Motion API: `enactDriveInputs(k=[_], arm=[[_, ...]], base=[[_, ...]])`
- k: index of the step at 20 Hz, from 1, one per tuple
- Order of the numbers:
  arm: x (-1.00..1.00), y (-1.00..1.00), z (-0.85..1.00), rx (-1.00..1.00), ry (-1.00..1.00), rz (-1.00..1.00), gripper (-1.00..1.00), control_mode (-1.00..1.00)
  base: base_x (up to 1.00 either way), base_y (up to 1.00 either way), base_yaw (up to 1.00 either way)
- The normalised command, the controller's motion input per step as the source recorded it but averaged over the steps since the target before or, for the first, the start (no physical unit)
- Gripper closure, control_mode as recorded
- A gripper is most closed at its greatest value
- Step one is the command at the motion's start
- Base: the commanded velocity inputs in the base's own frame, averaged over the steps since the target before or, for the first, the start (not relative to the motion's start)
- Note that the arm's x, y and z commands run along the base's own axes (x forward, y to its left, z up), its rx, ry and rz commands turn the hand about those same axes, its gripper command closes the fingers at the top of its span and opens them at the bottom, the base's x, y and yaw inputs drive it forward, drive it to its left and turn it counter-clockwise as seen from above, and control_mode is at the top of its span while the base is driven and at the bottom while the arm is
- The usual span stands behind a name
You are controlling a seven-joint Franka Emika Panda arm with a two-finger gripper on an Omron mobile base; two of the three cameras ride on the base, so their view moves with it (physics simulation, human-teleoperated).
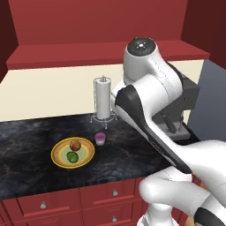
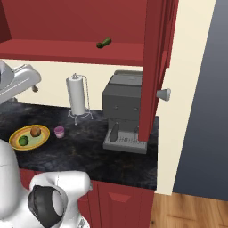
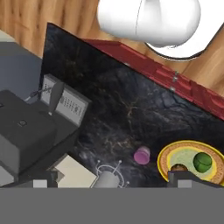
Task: Pick the avocado and bread from the counter and place them on the plate. Then pick the jam from the cabinet and place it next to the plate. Lastly close the cabinet door.
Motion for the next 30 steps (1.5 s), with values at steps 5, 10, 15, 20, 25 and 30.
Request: enactDriveInputs(k=[5, 10, 15, 20, 25, 30], arm=[[-0.62, -0.58, 0.29, 0.00, -0.08, -0.15, -1.00, -1.00], [-0.69, -0.52, 0.35, 0.01, -0.06, -0.24, -1.00, -1.00], [-0.54, -0.48, 0.32, 0.05, -0.04, -0.21, -1.00, -1.00], [-0.39, -0.51, 0.21, 0.16, 0.00, -0.11, -1.00, -1.00], [-0.54, -0.50, 0.10, 0.13, -0.09, -0.01, -1.00, -1.00], [-0.64, -0.41, 0.01, 0.06, -0.29, 0.00, -1.00, -1.00]], base=[[0.00, 0.00, 0.00], [0.00, 0.00, 0.00], [0.00, 0.00, 0.00], [0.00, 0.00, 0.00], [0.00, 0.00, 0.00], [0.00, 0.00, 0.00]])
